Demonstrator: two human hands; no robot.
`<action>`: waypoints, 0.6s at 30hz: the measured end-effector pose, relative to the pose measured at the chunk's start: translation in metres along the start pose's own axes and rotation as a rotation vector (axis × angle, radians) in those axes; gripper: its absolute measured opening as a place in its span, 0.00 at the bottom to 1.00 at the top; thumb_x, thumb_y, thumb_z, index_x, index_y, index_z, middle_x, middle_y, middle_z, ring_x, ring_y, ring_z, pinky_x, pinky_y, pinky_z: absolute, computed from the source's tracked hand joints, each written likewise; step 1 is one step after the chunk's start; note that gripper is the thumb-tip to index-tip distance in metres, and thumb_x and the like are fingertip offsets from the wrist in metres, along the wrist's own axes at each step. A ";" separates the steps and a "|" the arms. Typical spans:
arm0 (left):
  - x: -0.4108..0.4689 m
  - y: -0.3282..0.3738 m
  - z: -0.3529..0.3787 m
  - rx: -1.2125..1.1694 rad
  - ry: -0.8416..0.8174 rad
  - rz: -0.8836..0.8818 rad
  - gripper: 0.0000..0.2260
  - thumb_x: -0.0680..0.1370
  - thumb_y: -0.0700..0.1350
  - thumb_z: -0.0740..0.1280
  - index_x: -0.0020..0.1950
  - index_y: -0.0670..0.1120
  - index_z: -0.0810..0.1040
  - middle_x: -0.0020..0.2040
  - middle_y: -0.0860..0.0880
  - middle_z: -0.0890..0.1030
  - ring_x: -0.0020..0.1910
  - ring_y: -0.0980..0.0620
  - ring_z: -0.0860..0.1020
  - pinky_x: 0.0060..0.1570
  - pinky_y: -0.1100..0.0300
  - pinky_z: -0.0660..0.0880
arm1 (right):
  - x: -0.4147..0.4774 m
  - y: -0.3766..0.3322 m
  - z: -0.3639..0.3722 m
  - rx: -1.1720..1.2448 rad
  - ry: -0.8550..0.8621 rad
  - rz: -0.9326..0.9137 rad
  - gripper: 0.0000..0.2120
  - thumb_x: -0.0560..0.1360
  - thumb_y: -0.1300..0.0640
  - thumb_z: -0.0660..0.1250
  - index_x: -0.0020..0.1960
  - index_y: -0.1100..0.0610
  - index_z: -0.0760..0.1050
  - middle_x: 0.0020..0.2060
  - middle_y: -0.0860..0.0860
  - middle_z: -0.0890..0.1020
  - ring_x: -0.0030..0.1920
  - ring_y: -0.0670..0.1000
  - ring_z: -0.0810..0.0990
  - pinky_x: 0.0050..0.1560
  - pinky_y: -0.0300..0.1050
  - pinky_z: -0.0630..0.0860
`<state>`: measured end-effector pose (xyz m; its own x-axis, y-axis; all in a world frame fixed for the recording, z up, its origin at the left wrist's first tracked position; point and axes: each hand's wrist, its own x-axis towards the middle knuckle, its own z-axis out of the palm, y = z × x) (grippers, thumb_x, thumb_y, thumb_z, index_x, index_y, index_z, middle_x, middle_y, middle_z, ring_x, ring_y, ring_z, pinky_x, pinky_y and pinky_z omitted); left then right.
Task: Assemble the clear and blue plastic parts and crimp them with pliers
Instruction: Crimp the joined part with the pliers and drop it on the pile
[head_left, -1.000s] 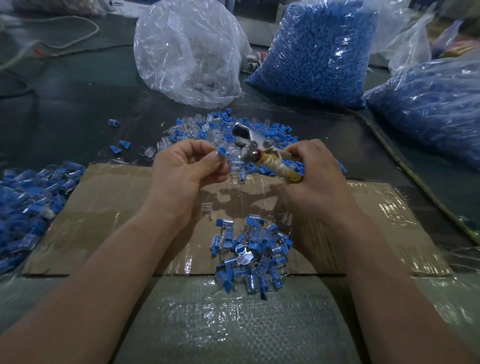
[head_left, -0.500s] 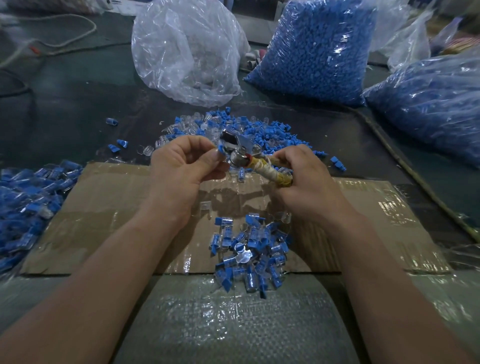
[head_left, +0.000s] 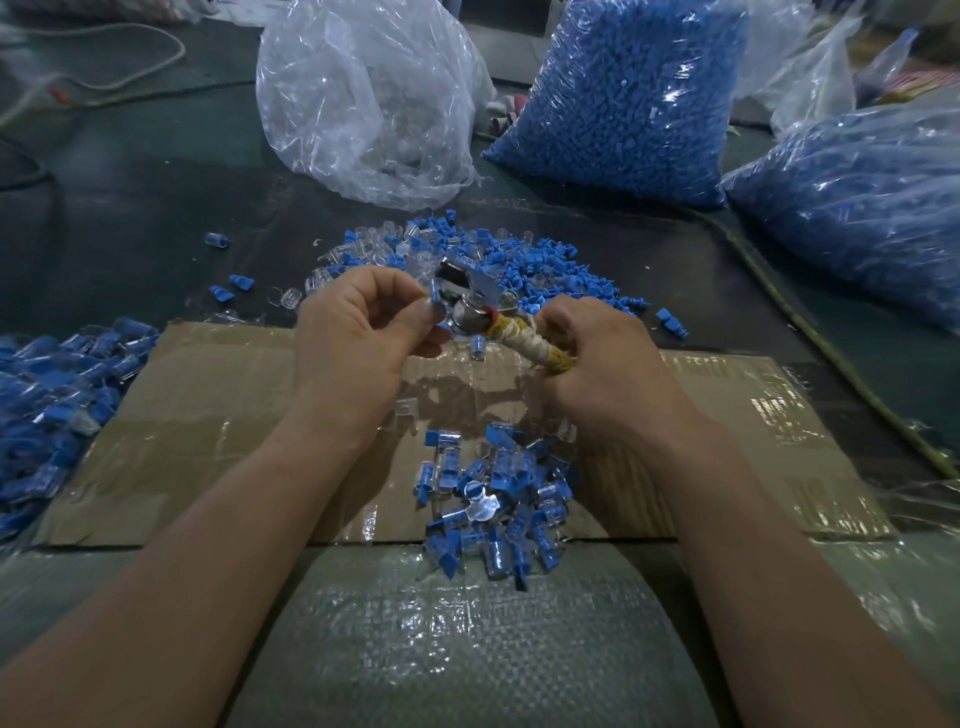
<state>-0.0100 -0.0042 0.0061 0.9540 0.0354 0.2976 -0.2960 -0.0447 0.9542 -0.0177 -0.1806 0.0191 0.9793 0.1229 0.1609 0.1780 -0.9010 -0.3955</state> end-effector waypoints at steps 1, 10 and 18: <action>0.000 0.000 0.000 0.005 0.002 0.003 0.08 0.74 0.33 0.67 0.40 0.46 0.75 0.35 0.48 0.79 0.31 0.59 0.80 0.35 0.67 0.77 | 0.000 0.000 0.000 0.002 0.000 0.003 0.12 0.67 0.63 0.68 0.42 0.50 0.67 0.37 0.43 0.68 0.37 0.41 0.65 0.35 0.36 0.61; 0.001 0.002 -0.001 0.004 0.018 0.000 0.08 0.73 0.33 0.67 0.39 0.46 0.75 0.34 0.49 0.79 0.30 0.59 0.79 0.34 0.68 0.76 | 0.001 0.000 0.003 -0.039 0.027 -0.014 0.11 0.68 0.62 0.67 0.40 0.50 0.66 0.35 0.43 0.68 0.36 0.41 0.65 0.35 0.35 0.60; 0.002 0.000 -0.002 -0.085 0.024 -0.089 0.07 0.73 0.33 0.67 0.39 0.45 0.76 0.30 0.52 0.80 0.30 0.57 0.80 0.33 0.67 0.76 | 0.003 0.008 0.001 0.039 0.040 -0.011 0.10 0.67 0.61 0.70 0.47 0.53 0.73 0.40 0.47 0.70 0.41 0.46 0.68 0.38 0.30 0.62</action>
<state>-0.0084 -0.0024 0.0067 0.9757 0.0596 0.2110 -0.2138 0.0446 0.9759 -0.0136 -0.1867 0.0152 0.9728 0.1148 0.2012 0.1928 -0.8827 -0.4287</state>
